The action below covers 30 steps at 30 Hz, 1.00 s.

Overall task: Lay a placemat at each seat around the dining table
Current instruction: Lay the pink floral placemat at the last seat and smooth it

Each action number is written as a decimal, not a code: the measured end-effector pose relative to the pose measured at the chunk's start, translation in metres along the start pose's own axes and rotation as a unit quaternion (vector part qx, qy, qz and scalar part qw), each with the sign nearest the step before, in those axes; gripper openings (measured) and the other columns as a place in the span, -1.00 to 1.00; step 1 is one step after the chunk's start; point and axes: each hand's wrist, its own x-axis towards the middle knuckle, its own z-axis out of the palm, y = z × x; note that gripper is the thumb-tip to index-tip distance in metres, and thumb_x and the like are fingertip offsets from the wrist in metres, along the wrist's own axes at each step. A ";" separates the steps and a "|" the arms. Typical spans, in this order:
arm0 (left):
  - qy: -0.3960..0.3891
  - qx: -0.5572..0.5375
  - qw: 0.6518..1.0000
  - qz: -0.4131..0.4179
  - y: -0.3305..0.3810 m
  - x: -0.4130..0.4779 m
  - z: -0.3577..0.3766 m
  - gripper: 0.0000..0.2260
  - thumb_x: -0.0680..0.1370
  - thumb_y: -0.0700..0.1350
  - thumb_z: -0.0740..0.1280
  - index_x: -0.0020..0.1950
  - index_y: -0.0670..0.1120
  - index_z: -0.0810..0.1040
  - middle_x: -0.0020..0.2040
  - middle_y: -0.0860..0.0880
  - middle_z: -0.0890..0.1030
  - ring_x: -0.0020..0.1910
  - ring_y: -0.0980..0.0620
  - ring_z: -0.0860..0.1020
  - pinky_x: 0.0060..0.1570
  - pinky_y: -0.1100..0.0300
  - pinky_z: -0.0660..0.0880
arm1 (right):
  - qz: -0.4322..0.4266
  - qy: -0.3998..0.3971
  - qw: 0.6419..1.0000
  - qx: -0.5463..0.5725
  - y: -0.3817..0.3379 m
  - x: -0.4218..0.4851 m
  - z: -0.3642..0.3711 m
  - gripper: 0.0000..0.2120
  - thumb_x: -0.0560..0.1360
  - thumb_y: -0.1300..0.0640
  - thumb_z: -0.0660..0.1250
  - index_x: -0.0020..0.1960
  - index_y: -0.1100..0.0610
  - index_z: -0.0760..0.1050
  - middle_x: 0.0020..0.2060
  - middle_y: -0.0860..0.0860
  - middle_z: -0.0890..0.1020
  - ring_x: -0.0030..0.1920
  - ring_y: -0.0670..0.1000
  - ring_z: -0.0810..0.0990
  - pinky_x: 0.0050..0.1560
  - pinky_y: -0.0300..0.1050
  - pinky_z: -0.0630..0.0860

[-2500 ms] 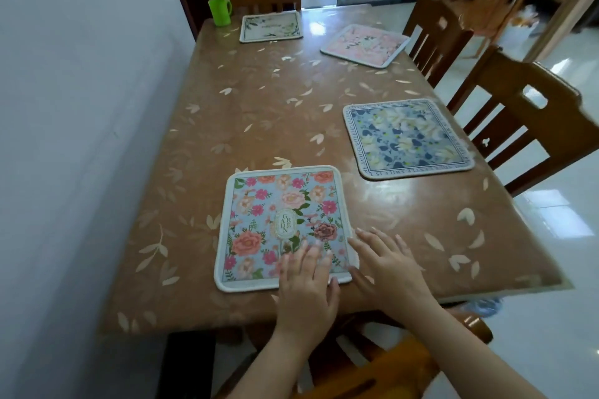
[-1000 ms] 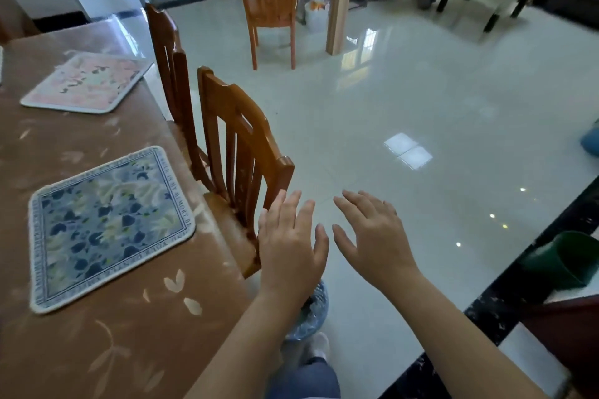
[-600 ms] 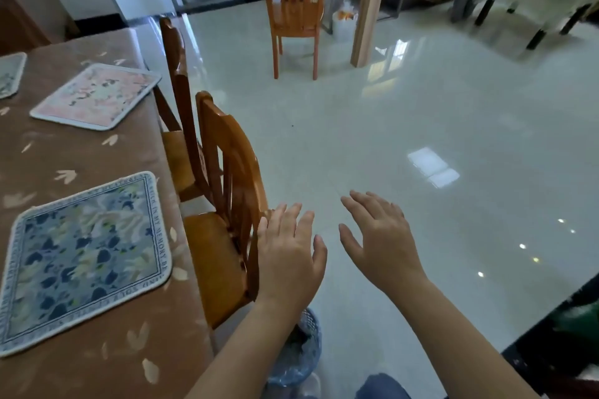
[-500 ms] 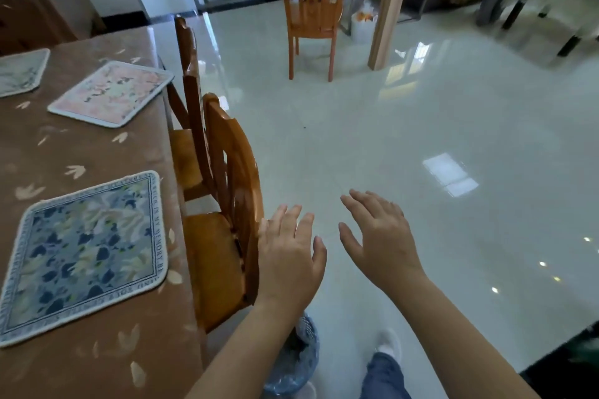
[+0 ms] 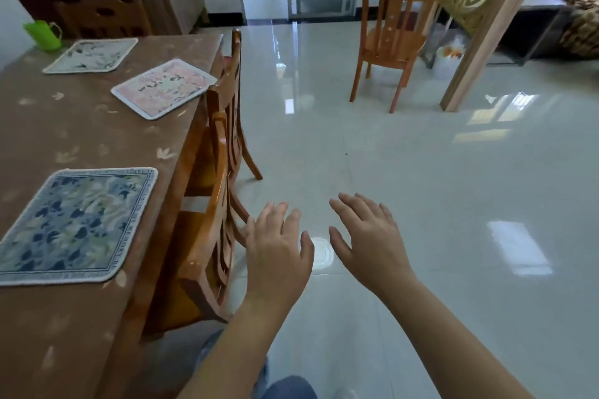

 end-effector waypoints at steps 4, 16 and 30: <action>0.004 0.029 0.999 -0.020 0.003 0.018 0.007 -0.69 0.37 -0.16 0.45 0.09 -0.20 0.58 0.11 -0.22 0.60 0.15 -0.24 0.52 0.14 -0.25 0.36 | -0.022 -0.007 0.999 0.027 0.017 0.028 0.003 -0.65 0.41 0.17 0.38 0.17 0.21 0.49 0.14 0.16 0.59 0.18 0.21 0.52 0.16 0.26 0.42; 0.021 0.032 0.998 -0.052 -0.026 0.154 0.077 -0.69 0.39 -0.16 0.42 0.11 -0.20 0.56 0.12 -0.22 0.60 0.17 -0.22 0.51 0.15 -0.24 0.36 | -0.071 -0.034 0.997 0.025 0.063 0.181 0.054 -0.64 0.42 0.15 0.37 0.19 0.19 0.47 0.17 0.15 0.58 0.21 0.21 0.50 0.19 0.27 0.39; 0.020 0.017 0.988 -0.150 -0.098 0.343 0.127 -0.71 0.47 -0.16 0.33 0.18 -0.18 0.51 0.21 -0.19 0.54 0.28 -0.19 0.41 0.26 -0.22 0.24 | -0.140 -0.054 0.988 0.027 0.078 0.388 0.124 -0.64 0.36 0.16 0.42 0.13 0.18 0.50 0.10 0.14 0.62 0.13 0.20 0.56 0.09 0.23 0.48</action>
